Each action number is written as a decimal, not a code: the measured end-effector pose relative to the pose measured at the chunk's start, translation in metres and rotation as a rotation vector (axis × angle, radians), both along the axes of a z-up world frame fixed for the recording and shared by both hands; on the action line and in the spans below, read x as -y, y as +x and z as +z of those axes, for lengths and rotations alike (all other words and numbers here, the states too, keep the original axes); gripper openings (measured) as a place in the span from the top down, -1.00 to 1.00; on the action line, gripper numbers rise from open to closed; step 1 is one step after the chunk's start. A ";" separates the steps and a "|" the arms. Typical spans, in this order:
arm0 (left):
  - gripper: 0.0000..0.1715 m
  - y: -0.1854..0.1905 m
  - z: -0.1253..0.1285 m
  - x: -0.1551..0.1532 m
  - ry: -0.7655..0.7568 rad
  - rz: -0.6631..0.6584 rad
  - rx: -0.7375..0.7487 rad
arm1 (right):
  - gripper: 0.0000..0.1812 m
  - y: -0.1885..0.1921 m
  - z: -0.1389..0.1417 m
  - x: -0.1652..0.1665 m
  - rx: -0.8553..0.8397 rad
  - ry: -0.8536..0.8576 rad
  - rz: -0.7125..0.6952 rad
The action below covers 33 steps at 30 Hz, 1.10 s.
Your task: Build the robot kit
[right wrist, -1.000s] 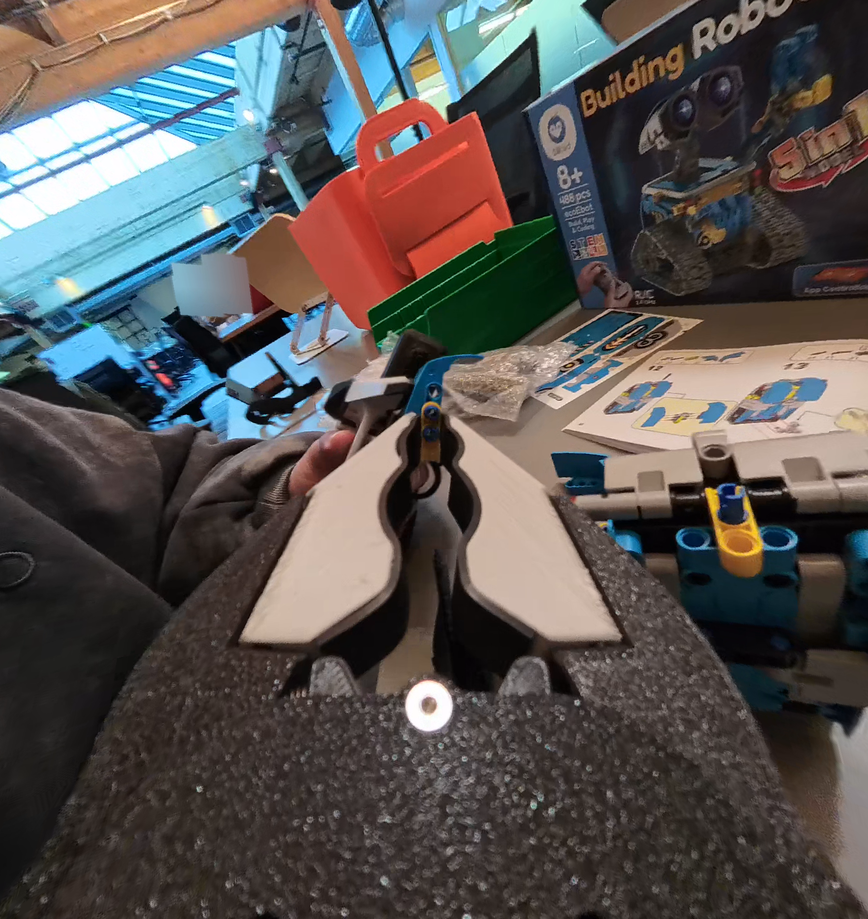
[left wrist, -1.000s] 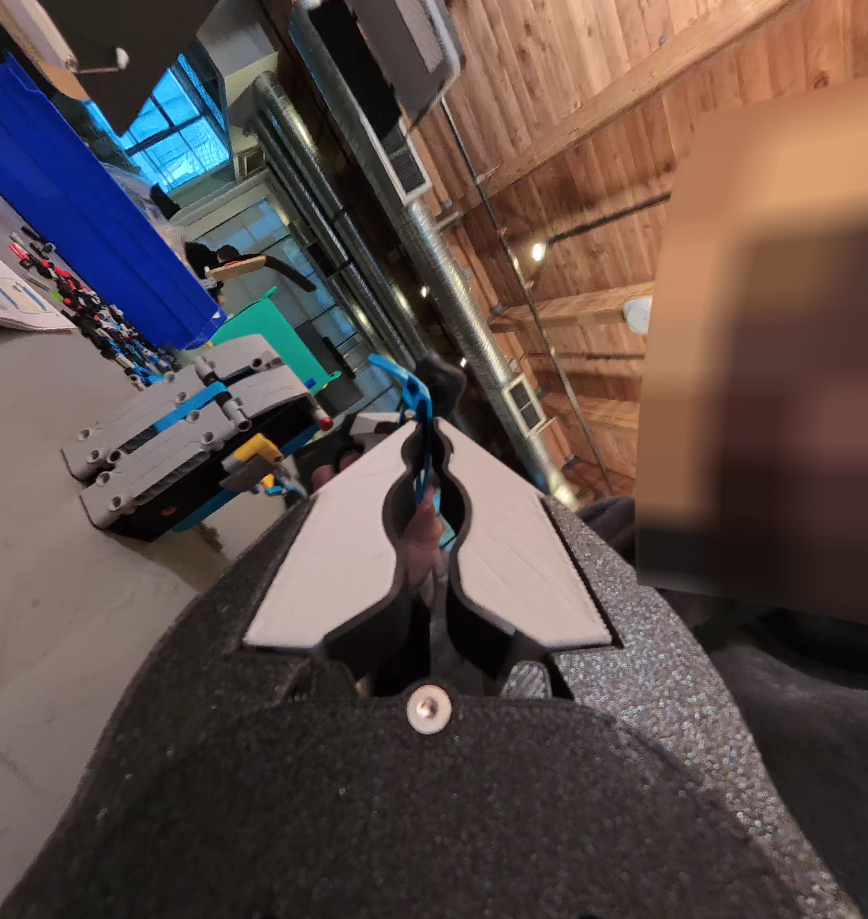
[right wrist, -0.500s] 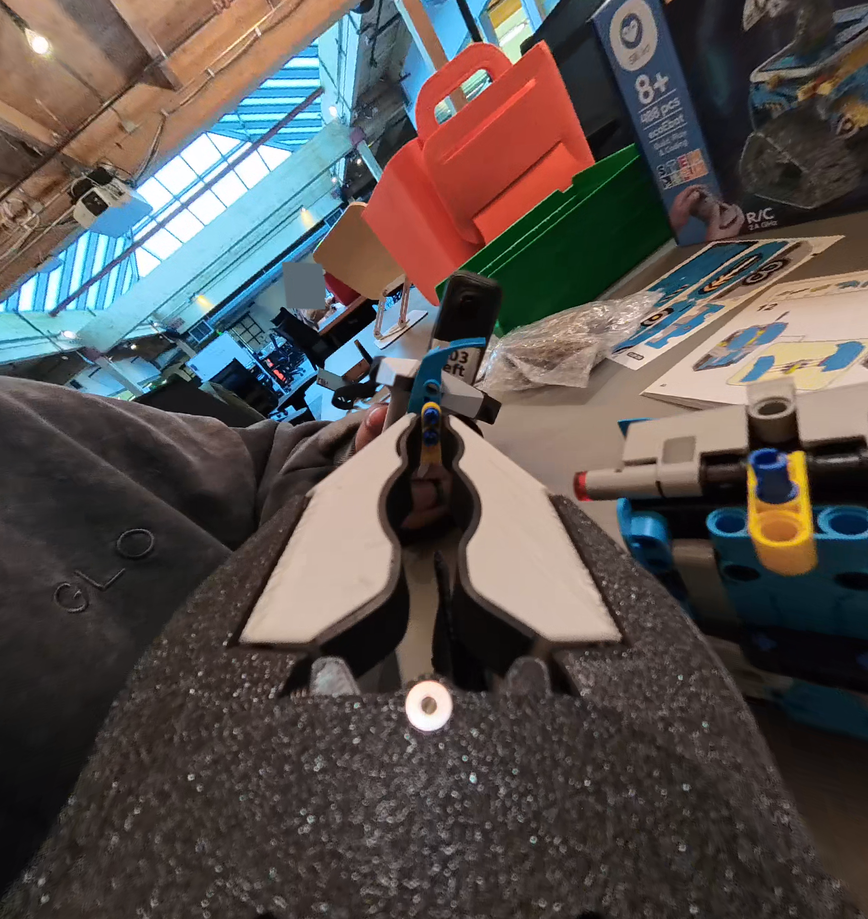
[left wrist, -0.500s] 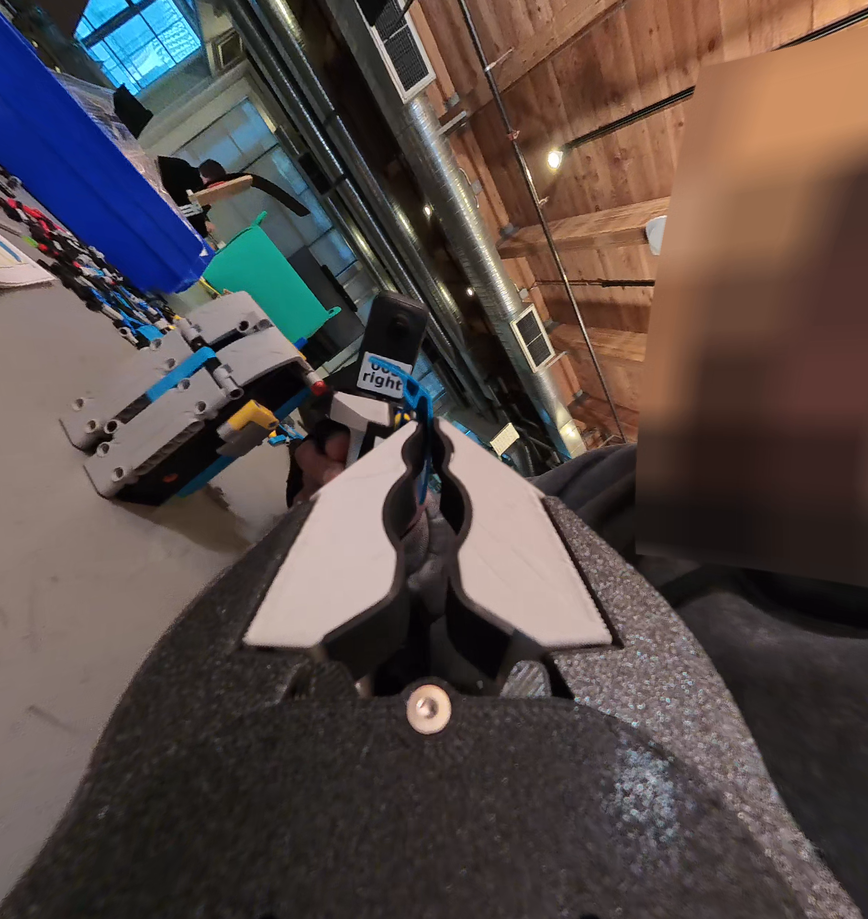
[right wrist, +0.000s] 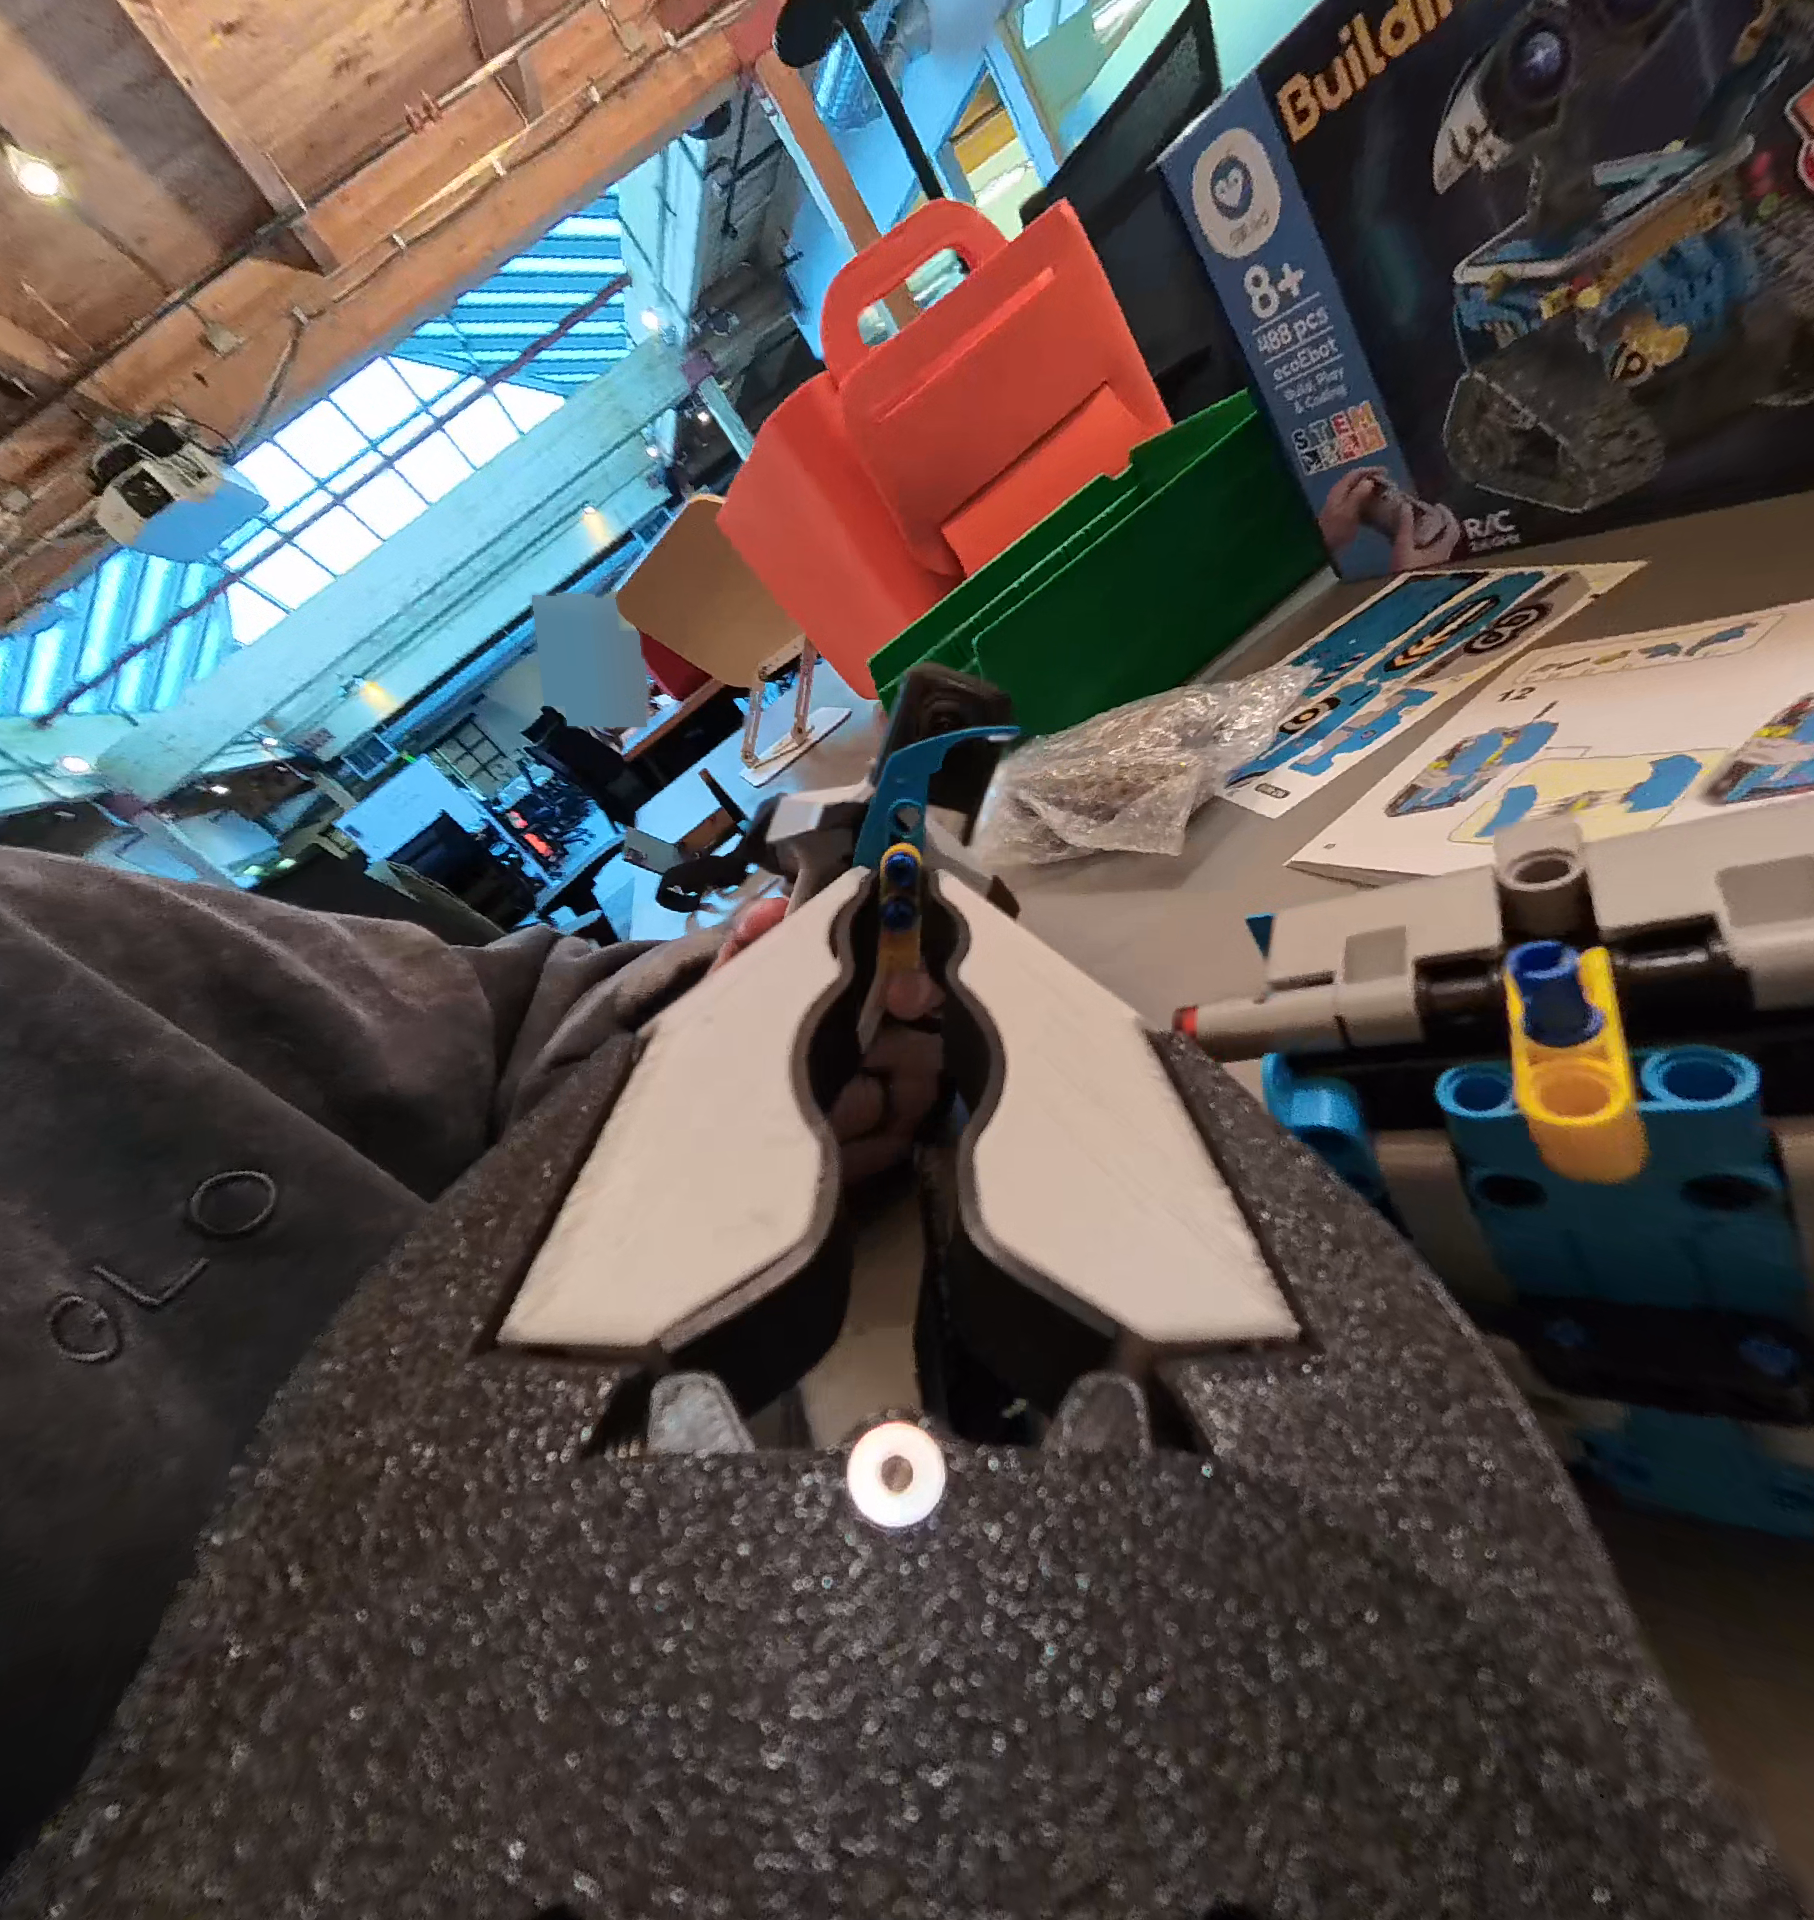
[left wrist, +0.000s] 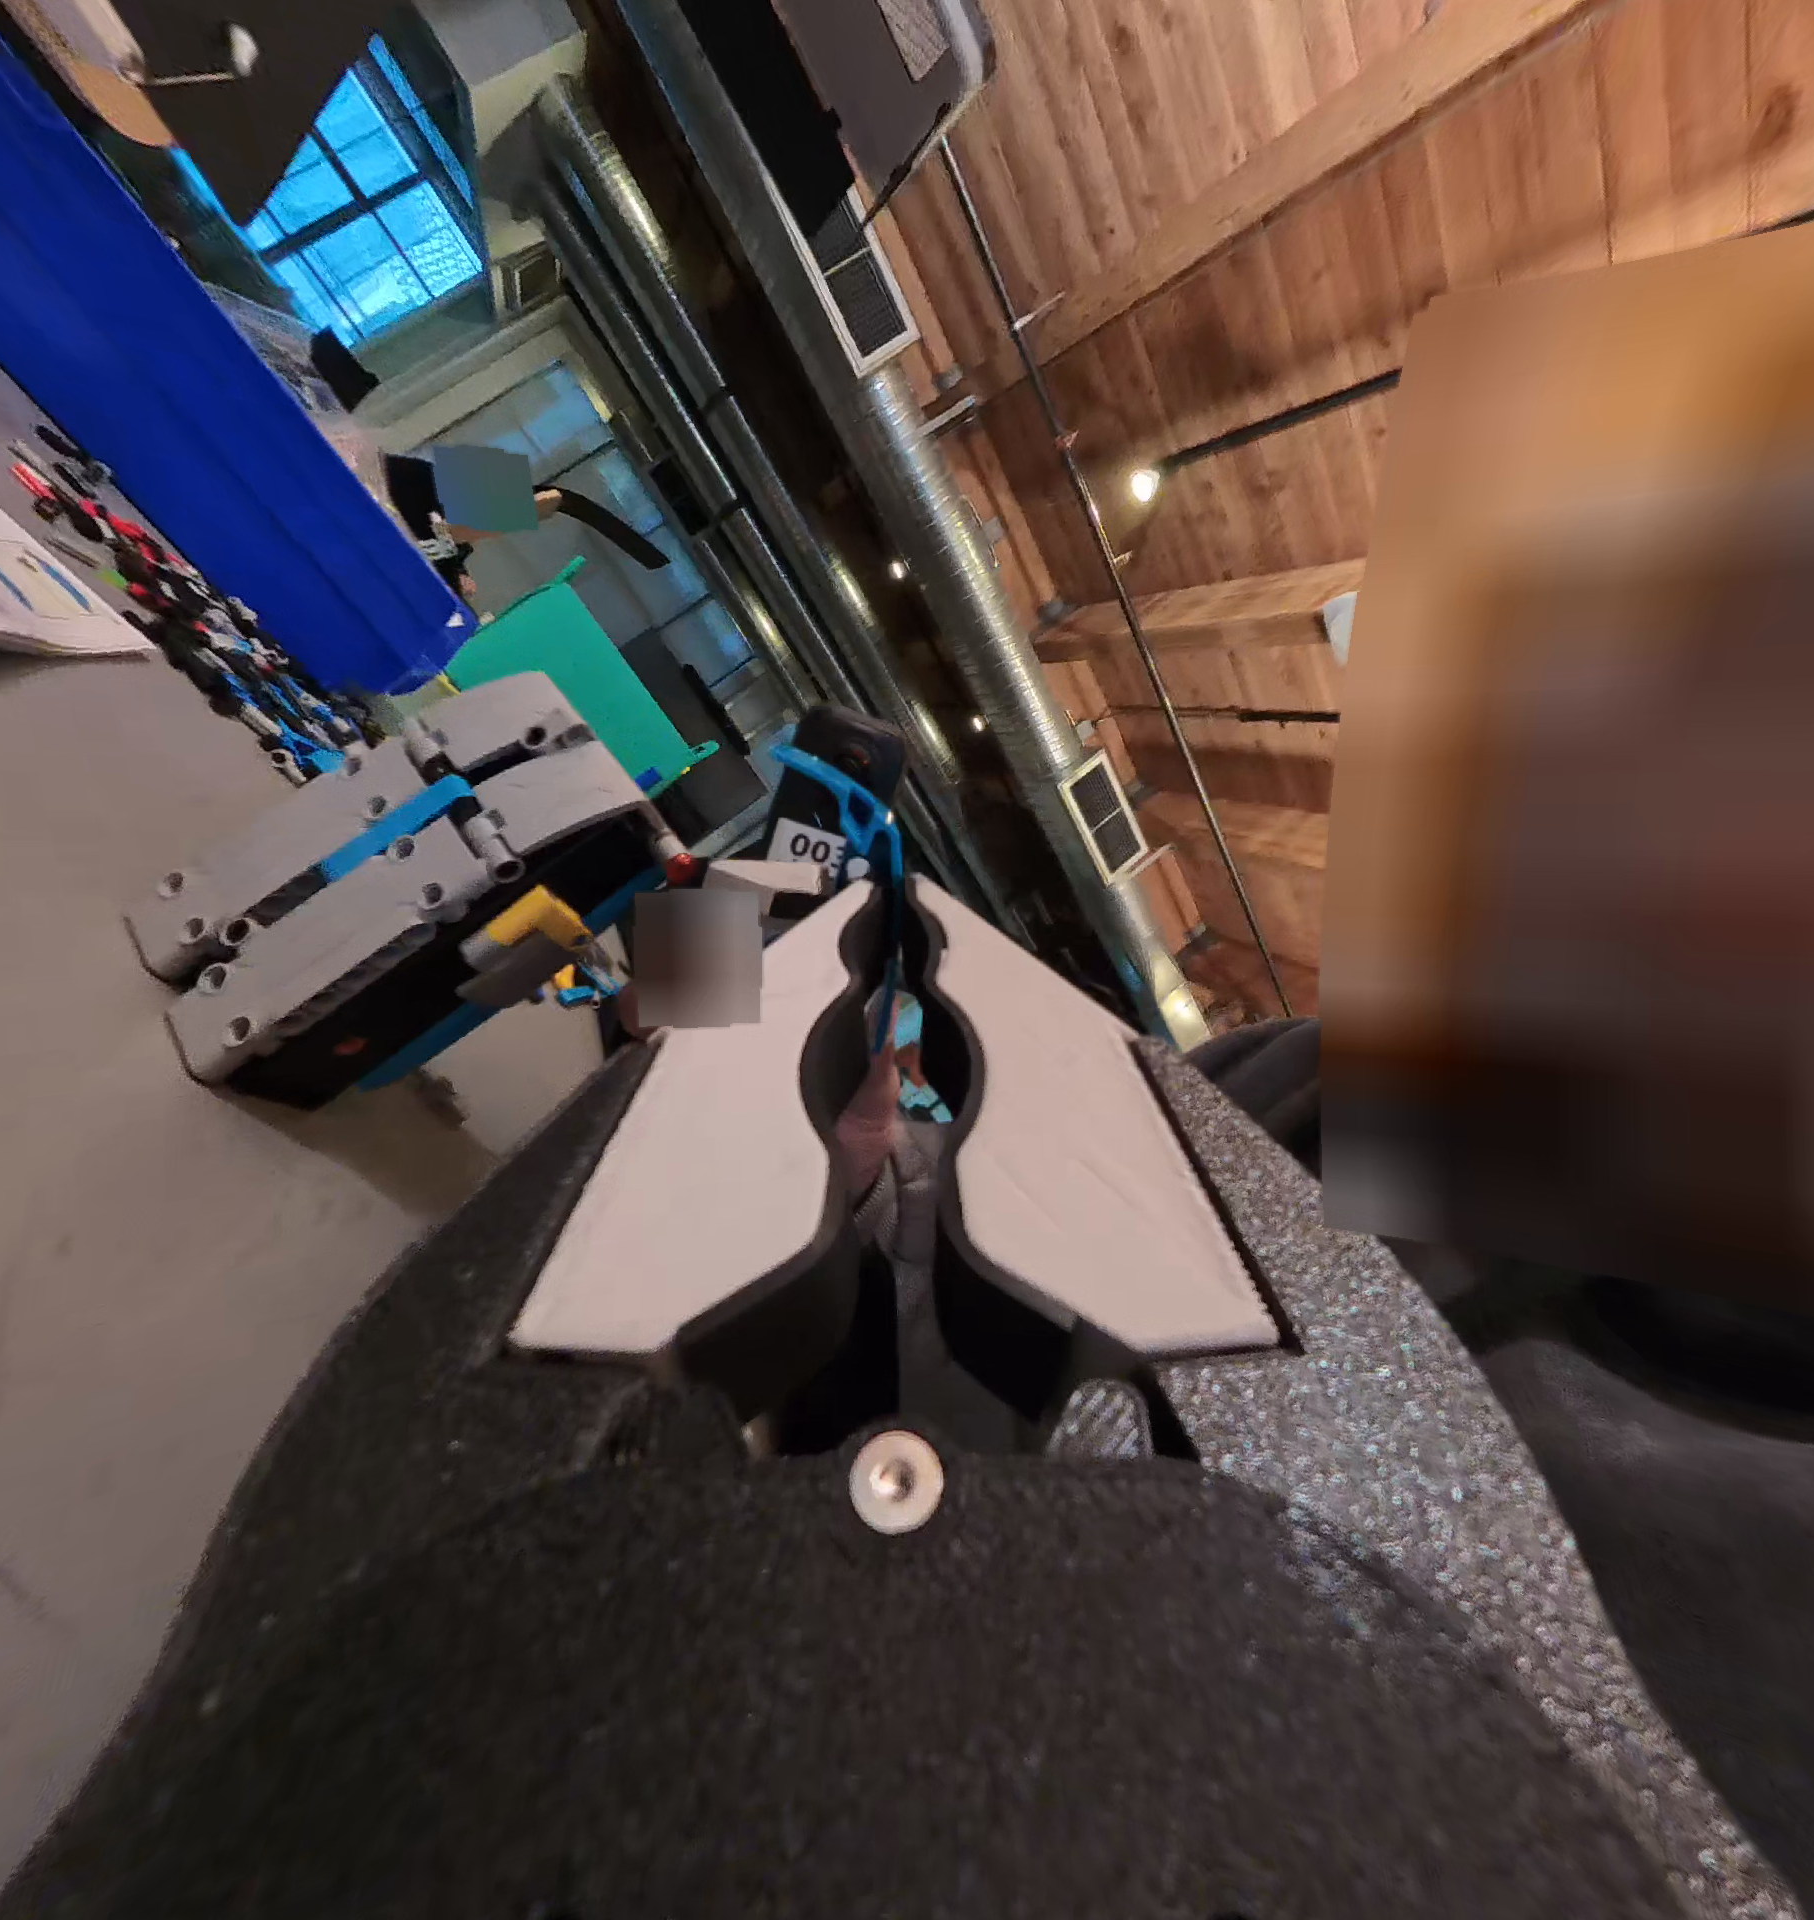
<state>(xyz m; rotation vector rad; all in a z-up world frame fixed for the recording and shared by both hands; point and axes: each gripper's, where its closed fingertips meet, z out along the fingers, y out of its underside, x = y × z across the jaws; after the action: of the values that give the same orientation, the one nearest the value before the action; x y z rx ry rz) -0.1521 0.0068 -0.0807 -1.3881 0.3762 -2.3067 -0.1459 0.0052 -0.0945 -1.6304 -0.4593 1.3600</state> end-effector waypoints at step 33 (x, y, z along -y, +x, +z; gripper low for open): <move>0.85 0.006 -0.011 0.013 0.280 0.020 -0.214 | 0.93 -0.001 -0.002 0.007 0.035 0.015 0.050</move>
<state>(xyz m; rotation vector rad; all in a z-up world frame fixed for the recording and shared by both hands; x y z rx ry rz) -0.1466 -0.0065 -0.0917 -1.4877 0.7169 -2.0009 -0.1469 -0.0021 -0.0966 -1.6422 -0.5330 1.3636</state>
